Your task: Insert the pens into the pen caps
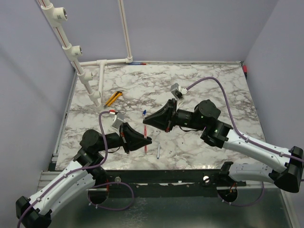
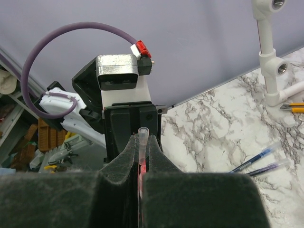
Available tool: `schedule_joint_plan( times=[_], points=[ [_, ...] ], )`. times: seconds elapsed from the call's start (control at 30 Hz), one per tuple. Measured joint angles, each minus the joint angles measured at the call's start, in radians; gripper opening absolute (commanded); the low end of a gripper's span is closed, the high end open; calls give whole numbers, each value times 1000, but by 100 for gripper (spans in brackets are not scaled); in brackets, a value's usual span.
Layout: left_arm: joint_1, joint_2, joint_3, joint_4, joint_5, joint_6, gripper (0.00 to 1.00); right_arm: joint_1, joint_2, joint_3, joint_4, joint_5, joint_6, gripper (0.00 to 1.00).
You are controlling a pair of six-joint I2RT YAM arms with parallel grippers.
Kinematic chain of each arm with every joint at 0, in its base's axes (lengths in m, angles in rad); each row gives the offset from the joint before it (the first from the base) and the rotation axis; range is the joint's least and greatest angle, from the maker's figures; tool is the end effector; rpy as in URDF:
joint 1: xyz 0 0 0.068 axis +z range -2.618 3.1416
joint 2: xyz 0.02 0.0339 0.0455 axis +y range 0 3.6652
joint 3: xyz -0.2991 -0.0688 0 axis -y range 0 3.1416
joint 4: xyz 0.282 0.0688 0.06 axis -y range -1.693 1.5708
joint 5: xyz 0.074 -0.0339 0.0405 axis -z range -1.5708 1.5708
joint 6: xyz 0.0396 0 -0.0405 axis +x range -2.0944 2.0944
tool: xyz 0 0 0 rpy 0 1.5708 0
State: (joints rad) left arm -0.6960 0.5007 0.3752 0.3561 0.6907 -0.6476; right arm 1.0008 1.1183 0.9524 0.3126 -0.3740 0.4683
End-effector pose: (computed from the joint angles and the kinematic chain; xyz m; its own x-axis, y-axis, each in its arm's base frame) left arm 0.0964 -0.1134 0.3052 -0.4454 -0.2338 -0.8643 0.8796 0.0662 -0.4712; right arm 0.1427 0.2494 0.4113 -0.3714 0.1992 -0.9069 -0.9090 0.1212 0.3989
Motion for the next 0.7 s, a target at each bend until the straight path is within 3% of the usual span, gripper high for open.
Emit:
schedule_joint_plan(
  times=[0.7],
  points=[
    [-7, -5, -6, 2, -1, -1, 0, 30, -15, -6, -10, 30, -24, 1]
  ],
)
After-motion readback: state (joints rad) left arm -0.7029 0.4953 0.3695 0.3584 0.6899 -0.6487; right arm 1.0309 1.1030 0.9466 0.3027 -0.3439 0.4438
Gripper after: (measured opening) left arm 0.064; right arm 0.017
